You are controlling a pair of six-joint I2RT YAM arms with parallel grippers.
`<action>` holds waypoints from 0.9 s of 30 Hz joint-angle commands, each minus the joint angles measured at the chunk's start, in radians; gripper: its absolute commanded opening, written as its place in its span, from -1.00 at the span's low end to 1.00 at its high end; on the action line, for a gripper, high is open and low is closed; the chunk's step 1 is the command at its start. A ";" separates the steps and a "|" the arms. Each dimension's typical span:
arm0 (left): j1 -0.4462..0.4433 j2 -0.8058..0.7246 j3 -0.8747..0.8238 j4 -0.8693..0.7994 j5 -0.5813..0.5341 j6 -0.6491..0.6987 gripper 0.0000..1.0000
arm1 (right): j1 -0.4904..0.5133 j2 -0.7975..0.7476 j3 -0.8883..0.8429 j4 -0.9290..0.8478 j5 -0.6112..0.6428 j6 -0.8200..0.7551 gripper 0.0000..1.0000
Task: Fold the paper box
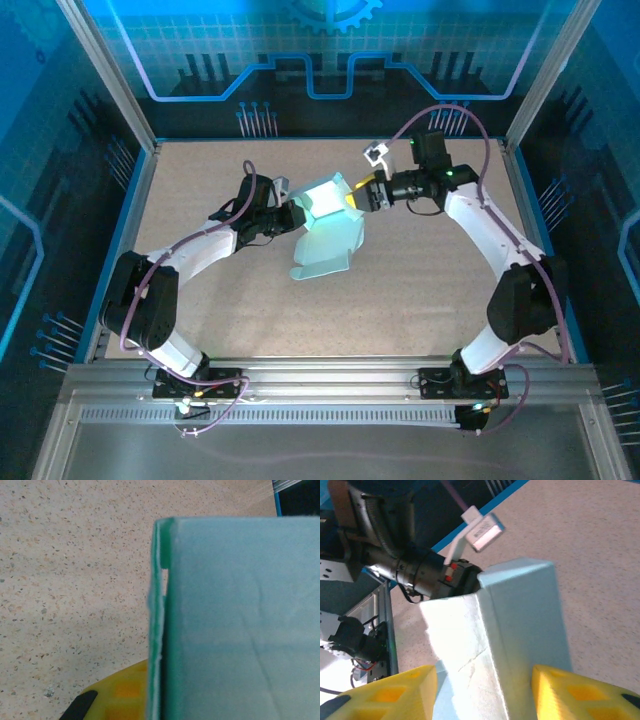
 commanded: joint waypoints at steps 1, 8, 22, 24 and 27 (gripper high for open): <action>0.008 -0.005 0.020 0.011 0.011 -0.002 -1.00 | 0.033 0.008 0.049 -0.030 -0.044 -0.032 0.02; 0.007 -0.008 0.030 -0.004 0.016 0.007 -1.00 | 0.056 0.005 0.041 -0.037 0.015 -0.040 -0.05; 0.007 -0.023 0.009 0.003 0.016 0.009 -1.00 | 0.070 -0.129 -0.036 0.034 0.154 -0.001 -0.03; 0.007 -0.024 0.005 0.008 0.021 0.006 -1.00 | 0.044 -0.164 -0.070 0.068 0.154 0.026 -0.03; 0.008 -0.023 0.008 0.010 0.034 0.004 -1.00 | -0.001 -0.198 -0.110 0.103 0.152 0.060 -0.03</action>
